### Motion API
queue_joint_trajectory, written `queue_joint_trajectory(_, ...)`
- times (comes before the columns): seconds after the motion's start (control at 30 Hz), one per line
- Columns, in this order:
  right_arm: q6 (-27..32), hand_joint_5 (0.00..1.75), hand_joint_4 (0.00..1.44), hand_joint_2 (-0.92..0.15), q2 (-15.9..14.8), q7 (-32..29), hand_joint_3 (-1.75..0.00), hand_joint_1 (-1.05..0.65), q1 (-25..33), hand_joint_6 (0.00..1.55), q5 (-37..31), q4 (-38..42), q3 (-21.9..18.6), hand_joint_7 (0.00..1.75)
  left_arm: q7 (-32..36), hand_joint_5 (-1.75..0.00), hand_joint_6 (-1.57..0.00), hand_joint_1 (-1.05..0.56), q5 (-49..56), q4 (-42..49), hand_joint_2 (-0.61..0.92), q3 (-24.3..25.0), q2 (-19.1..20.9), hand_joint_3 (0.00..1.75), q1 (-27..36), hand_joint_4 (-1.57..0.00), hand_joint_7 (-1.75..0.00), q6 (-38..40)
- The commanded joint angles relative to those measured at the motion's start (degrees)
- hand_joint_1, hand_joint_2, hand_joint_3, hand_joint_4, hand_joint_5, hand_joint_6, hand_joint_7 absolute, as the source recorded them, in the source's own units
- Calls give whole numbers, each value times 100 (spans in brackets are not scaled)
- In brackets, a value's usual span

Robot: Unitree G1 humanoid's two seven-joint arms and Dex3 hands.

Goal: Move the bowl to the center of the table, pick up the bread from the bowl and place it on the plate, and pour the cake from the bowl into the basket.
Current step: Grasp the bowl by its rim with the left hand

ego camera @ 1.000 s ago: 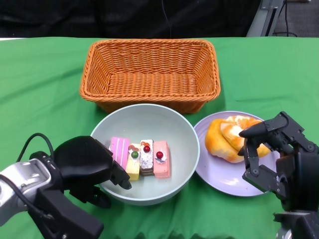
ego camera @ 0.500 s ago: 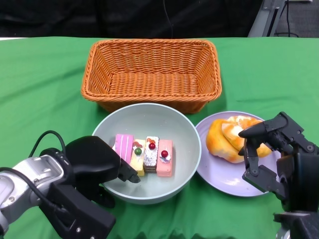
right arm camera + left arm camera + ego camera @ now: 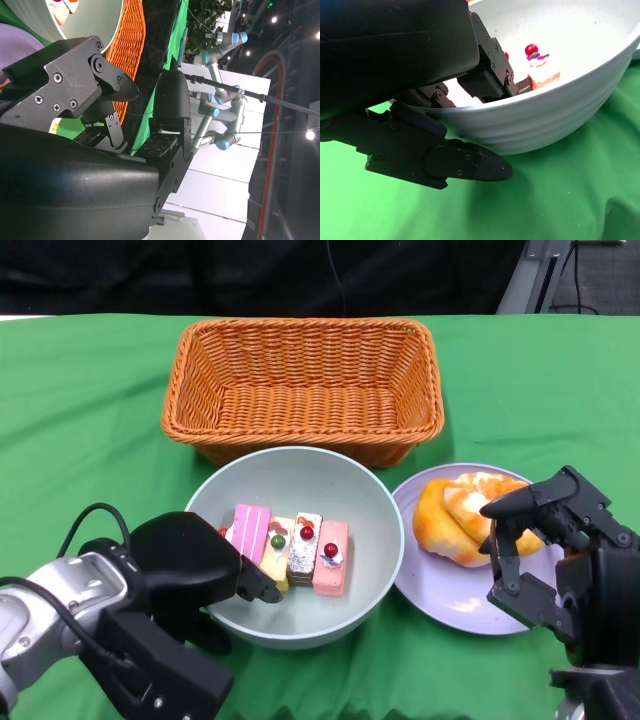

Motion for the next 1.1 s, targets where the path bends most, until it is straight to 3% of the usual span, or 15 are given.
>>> queue_joint_trajectory(0.03,-56,160,71,-56,-22,-9,-108,9,70,68,64,-77,-27,131,508,-19,-92,-35,137,294,92,-60,71,17,-10,-103,-9,-226)
queue_joint_trajectory(0.17,-16,160,71,-55,14,-46,-110,9,95,68,33,-125,-25,131,1266,-26,-108,-30,240,740,92,-108,-31,7,-105,-110,-11,-540)
queue_joint_trajectory(0.23,-11,160,71,-55,26,-45,-110,10,100,68,43,-129,-24,131,1602,-67,-115,-29,328,925,91,-146,-71,1,-157,-96,-6,-624)
queue_joint_trajectory(0.33,7,160,71,-55,31,-30,-110,9,110,68,64,-140,-17,131,2032,-101,-118,-27,393,1267,92,-207,-152,0,-250,-83,-3,-752)
queue_joint_trajectory(0.6,-30,160,72,-55,48,-65,-110,8,121,68,41,-166,-22,130,2419,-119,-119,-26,482,1903,92,-399,-270,1,-467,-77,-2,-806)
queue_joint_trajectory(0.73,-41,161,72,-55,49,-63,-112,8,129,68,45,-177,-16,131,2592,-134,-120,-26,413,2088,92,-426,-299,3,-511,-70,-3,-935)
queue_joint_trajectory(0.77,-63,161,72,-55,37,-49,-112,9,125,68,52,-164,-16,131,2686,-146,-123,-25,404,2132,92,-426,-309,4,-514,-68,-7,-981)
queue_joint_trajectory(0.8,-64,161,72,-55,32,-47,-112,9,120,68,53,-156,-23,131,2768,-156,-121,-24,394,2180,92,-425,-324,5,-522,-64,-17,-1021)
queue_joint_trajectory(0.83,-61,161,72,-55,30,-48,-112,9,116,67,52,-153,-29,131,2827,-167,-98,-24,391,2220,92,-429,-336,6,-533,-61,-64,-1050)
queue_joint_trajectory(0.93,-54,161,72,-55,50,-91,-112,8,109,67,14,-144,-40,132,3031,-174,-65,-22,359,2347,92,-424,-339,8,-553,-61,-136,-1207)
queue_joint_trajectory(1.03,-69,161,72,-55,74,-104,-112,8,99,68,36,-121,-42,132,3306,-175,-54,-20,367,2477,92,-433,-346,8,-576,-63,-161,-1382)
queue_joint_trajectory(1.1,-95,161,72,-55,67,-98,-112,8,82,68,43,-90,-42,132,3542,-175,-51,-20,415,2526,92,-442,-340,10,-582,-63,-168,-1458)
